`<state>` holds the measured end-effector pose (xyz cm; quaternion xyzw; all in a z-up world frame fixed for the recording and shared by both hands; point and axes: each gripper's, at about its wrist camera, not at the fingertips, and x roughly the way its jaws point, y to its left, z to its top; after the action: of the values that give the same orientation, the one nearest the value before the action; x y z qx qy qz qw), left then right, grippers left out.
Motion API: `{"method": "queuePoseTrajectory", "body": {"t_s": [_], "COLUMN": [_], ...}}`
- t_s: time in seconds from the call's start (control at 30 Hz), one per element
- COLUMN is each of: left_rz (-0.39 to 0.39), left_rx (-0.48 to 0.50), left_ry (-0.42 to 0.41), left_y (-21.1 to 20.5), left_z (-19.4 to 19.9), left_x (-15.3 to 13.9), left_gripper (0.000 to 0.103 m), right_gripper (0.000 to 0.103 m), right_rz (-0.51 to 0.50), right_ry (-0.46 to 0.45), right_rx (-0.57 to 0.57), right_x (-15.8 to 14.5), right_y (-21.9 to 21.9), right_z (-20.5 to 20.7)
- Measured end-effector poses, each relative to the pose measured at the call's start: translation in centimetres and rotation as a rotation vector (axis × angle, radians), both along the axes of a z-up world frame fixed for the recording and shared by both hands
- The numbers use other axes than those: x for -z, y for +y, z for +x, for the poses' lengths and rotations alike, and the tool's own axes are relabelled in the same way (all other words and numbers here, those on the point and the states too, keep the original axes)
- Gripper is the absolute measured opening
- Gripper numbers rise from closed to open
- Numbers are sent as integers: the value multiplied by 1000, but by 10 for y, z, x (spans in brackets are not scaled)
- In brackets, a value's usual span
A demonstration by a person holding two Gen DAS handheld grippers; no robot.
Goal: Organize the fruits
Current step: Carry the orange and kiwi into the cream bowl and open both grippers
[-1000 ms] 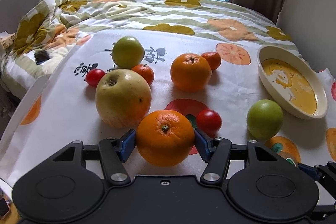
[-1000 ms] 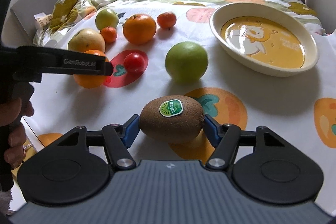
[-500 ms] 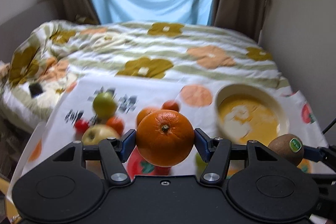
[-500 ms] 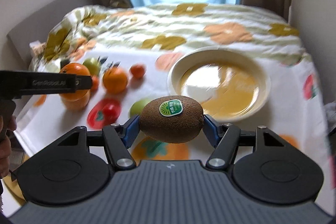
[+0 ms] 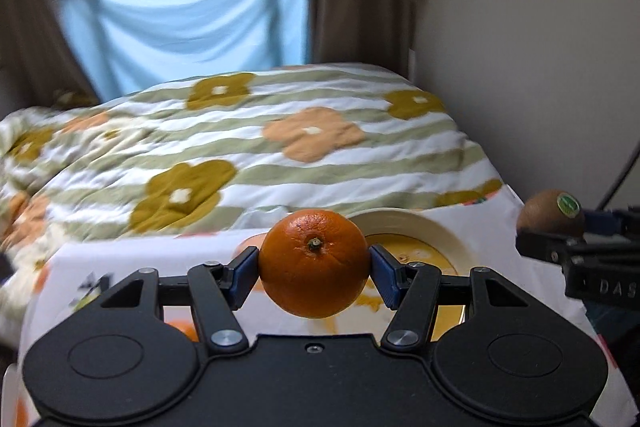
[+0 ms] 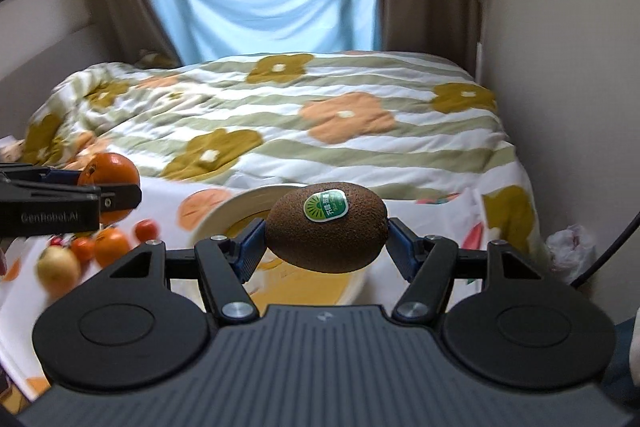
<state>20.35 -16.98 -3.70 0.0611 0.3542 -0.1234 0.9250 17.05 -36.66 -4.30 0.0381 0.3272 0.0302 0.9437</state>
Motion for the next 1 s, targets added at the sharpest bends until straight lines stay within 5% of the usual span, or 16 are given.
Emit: {"method": "queuePoseTrajectory", "body": {"t_s": [0.6, 0.77, 0.87, 1.0], "left_rz": [145, 164, 147, 130], "left_rx": [266, 279, 280, 255], "left_ry": [141, 145, 95, 75], "left_y": [-69, -74, -70, -57], "left_z": [101, 104, 101, 98], "left_x": [96, 102, 91, 76], "left_gripper": [64, 67, 87, 89], "right_gripper": [80, 80, 80, 80], "right_rz": [29, 36, 42, 35], "right_ry": [116, 128, 126, 114], "right_rx": [147, 159, 152, 125], "right_x": [47, 49, 48, 44], "right_y": [-28, -33, -34, -34], "right_z": [73, 77, 79, 79]}}
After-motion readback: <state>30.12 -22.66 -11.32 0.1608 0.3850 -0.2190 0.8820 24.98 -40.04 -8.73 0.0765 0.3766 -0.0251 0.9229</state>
